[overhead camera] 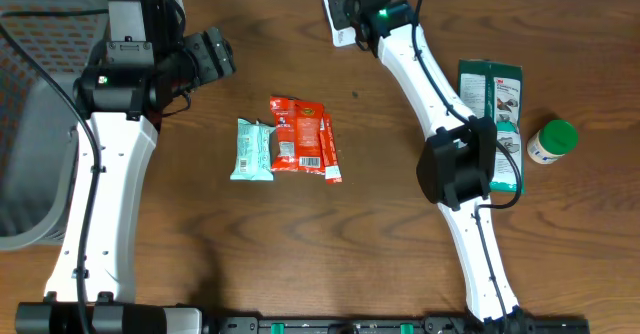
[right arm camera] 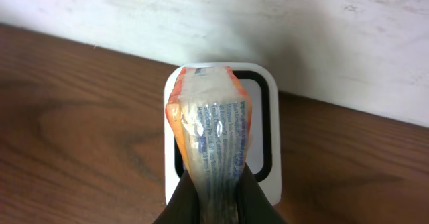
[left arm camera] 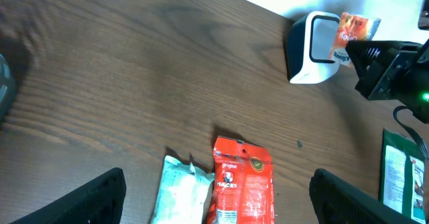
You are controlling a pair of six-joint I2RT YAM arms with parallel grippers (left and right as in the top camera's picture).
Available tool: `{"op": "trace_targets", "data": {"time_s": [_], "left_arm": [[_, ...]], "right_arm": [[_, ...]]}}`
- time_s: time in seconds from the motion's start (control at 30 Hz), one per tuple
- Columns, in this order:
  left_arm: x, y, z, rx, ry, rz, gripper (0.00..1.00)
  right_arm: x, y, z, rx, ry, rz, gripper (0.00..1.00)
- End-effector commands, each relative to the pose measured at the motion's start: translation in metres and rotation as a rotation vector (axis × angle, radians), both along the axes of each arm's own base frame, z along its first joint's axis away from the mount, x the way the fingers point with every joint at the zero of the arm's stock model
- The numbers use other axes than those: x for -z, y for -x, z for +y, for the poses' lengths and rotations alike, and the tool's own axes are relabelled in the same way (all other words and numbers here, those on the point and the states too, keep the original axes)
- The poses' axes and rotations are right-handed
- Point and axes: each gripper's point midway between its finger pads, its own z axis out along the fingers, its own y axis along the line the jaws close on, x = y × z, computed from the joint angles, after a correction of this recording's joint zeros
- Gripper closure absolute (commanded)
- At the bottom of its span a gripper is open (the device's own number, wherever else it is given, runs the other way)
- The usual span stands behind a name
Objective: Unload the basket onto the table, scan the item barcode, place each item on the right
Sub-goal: 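Raise the tissue pack to the scanner face with the right gripper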
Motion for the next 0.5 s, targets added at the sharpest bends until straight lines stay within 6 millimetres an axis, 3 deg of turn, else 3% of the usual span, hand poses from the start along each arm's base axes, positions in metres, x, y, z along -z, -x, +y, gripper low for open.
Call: {"op": "trace_targets", "data": {"time_s": [0.0,0.47], "left_arm": [[-0.0039,0.0009,0.0017,0.001,-0.007,-0.01,0.12],[-0.0039,0.0009,0.0017,0.001,-0.007,-0.01,0.12]], "right_arm": [[0.0089,-0.0069,-0.0113,0.057,-0.076,0.026,0.99],[0.0185,-0.0037,-0.0095,0.022,-0.103,0.067,0.99]]}}
